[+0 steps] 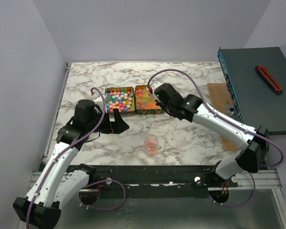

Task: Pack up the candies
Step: Pick up the storage box at the center of the board.

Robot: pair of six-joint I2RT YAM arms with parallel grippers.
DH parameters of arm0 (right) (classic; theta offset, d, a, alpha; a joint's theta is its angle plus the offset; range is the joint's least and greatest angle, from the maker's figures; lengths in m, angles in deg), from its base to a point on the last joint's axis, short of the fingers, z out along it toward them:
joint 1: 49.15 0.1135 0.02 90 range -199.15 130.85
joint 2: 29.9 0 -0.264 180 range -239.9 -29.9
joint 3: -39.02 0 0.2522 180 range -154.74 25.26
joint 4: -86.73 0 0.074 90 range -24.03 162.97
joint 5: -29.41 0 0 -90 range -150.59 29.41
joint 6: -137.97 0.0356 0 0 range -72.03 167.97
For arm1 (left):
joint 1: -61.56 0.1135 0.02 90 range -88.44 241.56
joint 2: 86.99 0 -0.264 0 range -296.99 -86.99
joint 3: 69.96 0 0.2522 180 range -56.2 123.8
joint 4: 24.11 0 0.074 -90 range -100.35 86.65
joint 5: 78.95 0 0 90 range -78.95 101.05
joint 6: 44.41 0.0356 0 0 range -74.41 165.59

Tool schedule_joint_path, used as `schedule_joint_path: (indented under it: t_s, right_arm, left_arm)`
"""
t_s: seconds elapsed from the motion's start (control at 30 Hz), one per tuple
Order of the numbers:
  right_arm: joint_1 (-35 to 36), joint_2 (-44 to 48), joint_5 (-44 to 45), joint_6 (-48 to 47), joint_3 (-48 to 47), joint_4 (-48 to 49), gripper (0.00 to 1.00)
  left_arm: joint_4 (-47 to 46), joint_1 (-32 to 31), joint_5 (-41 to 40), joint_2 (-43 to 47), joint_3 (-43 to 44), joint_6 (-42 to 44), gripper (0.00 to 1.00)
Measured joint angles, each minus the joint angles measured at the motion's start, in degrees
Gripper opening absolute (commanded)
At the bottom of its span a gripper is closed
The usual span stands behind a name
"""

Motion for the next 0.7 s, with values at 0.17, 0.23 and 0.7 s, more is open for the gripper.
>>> schedule_joint_path:
  t_s: [0.17,0.23,0.7]
  right_arm:
    - [-2.5,0.7,0.0,-0.2,2.1,2.0,0.01]
    - [-2.8,1.2,0.0,-0.2,3.1,2.7,0.01]
    - [-6.1,3.2,-0.7,-0.7,5.7,4.8,0.01]
  left_arm:
    - [-3.0,0.0,1.1,-5.9,0.0,-2.0,0.98]
    - [-4.4,0.0,1.8,-8.8,0.1,-3.2,0.98]
    - [-14.3,0.0,6.6,-21.8,0.3,-10.6,0.92]
